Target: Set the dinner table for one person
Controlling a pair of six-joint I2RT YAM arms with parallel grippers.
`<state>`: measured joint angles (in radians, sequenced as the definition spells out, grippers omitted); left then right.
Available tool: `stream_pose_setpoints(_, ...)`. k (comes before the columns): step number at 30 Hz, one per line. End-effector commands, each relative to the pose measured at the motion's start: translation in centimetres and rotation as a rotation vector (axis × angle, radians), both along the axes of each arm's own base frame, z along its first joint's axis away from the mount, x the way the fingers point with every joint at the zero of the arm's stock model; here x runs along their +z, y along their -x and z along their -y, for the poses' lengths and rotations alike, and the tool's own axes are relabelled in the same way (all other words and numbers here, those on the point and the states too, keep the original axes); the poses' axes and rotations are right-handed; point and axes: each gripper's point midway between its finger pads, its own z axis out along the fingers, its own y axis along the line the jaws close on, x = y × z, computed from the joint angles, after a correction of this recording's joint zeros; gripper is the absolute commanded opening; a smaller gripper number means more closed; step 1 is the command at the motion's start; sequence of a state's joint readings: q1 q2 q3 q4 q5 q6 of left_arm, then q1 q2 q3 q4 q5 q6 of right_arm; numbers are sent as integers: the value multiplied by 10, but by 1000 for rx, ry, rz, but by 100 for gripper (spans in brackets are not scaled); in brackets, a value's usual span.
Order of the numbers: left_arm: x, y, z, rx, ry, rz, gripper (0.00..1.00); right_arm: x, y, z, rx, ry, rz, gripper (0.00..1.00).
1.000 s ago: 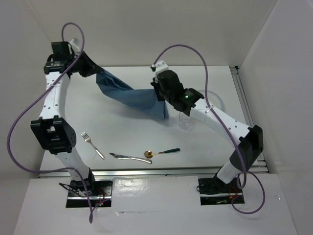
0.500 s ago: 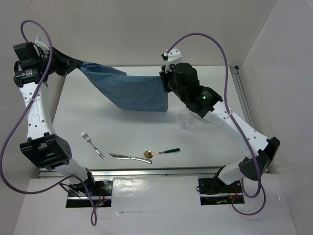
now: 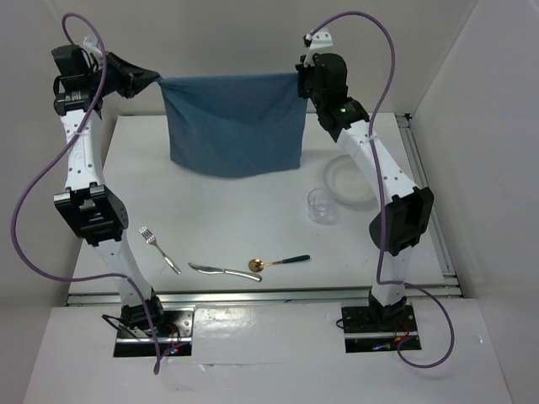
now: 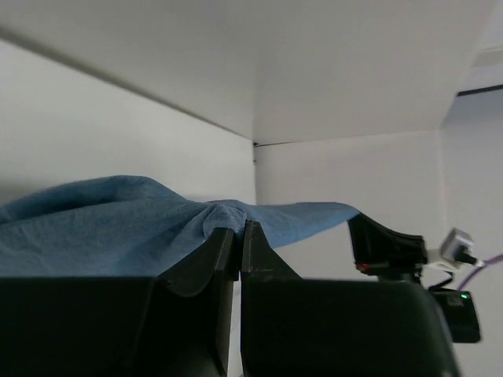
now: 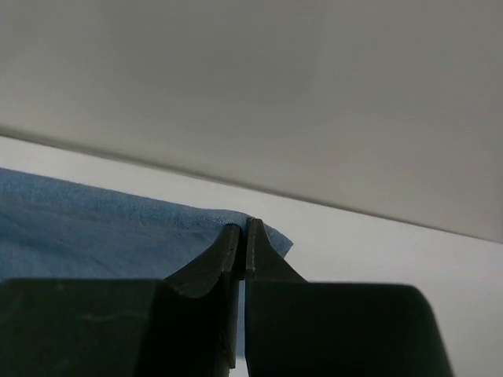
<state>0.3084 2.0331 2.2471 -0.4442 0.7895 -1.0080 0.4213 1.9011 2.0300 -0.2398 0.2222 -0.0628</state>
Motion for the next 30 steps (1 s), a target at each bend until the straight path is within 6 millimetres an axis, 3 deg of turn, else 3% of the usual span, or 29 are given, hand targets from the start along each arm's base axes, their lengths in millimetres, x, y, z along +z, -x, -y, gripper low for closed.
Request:
stream_pose_setpoints(1, 73, 4, 4, -43, 10, 221, 0, 92, -2, 19, -16, -94, 248, 0)
stream_pose_setpoints(3, 87, 6, 1, -47, 10, 273, 0, 96, -3, 21, -10, -106, 260, 0)
stream_pose_setpoints(6, 76, 13, 0, -66, 39, 241, 0, 82, 2, 21, -1, -86, 233, 0)
stream_pose_setpoints(7, 71, 16, 1, -67, 30, 233, 0, 78, 4, 22, -1, -85, 230, 0)
stream_pose_setpoints(8, 43, 15, -4, -56, 43, 168, 0, 88, 14, 26, -1, -106, 252, 0)
stream_pose_setpoints(9, 34, 21, -2, -56, 41, 148, 0, 58, 14, 26, -1, -85, 197, 0)
stream_pose_setpoints(10, 42, 39, 3, -50, 21, 164, 0, 48, 19, 25, 8, -88, 173, 0)
stream_pose_setpoints(11, 34, 46, 4, -39, -5, 159, 0, 53, 30, 26, 20, -118, 178, 0)
stream_pose_setpoints(12, -3, 52, 4, -27, 9, 79, 0, 20, 33, 27, 18, -104, 111, 0)
stream_pose_setpoints(13, 2, 72, 10, -15, -10, 80, 0, 6, 39, 24, 44, -106, 79, 0)
stream_pose_setpoints(14, -14, 81, 4, 21, -37, 44, 0, -7, 47, 21, 50, -122, 47, 0)
stream_pose_setpoints(15, -56, 93, -1, 53, -25, -58, 0, -36, 64, 19, 69, -114, -13, 0)
stream_pose_setpoints(16, -56, 111, 3, 74, -51, -62, 1, -51, 76, 12, 99, -117, -48, 0)
stream_pose_setpoints(17, -84, 124, -7, 129, -90, -149, 15, -52, 93, 10, 123, -140, -55, 7)
stream_pose_setpoints(18, -122, 140, -11, 154, -96, -254, 36, -97, 110, 2, 155, -109, -144, 24)
stream_pose_setpoints(19, -141, 152, -12, 172, -115, -314, 59, -109, 125, -7, 204, -115, -175, 49)
stream_pose_setpoints(20, -162, 161, -24, 227, -169, -373, 100, -123, 137, -10, 220, -102, -206, 70)
stream_pose_setpoints(21, -187, 178, -22, 232, -171, -467, 100, -126, 154, -19, 254, -95, -217, 92)
stream_pose_setpoints(22, -195, 182, -28, 242, -177, -499, 100, -142, 163, -17, 241, -77, -241, 96)
stream_pose_setpoints(23, -203, 186, -29, 221, -181, -526, 100, -142, 167, -14, 222, -72, -236, 100)
stream_pose_setpoints(24, -203, 182, -31, 213, -183, -540, 100, -130, 171, -11, 225, -84, -208, 100)
stream_pose_setpoints(27, -196, 179, -39, 232, -222, -540, 100, -128, 171, -14, 232, -82, -242, 100)
stream_pose_setpoints(28, -191, 173, -37, 231, -241, -511, 97, -110, 165, -18, 234, -89, -224, 100)
stream_pose_setpoints(29, -190, 168, -38, 227, -271, -484, 91, -109, 162, -23, 242, -93, -246, 100)
stream_pose_setpoints(30, -185, 162, -31, 201, -327, -446, 82, -131, 157, -29, 244, -74, -326, 98)
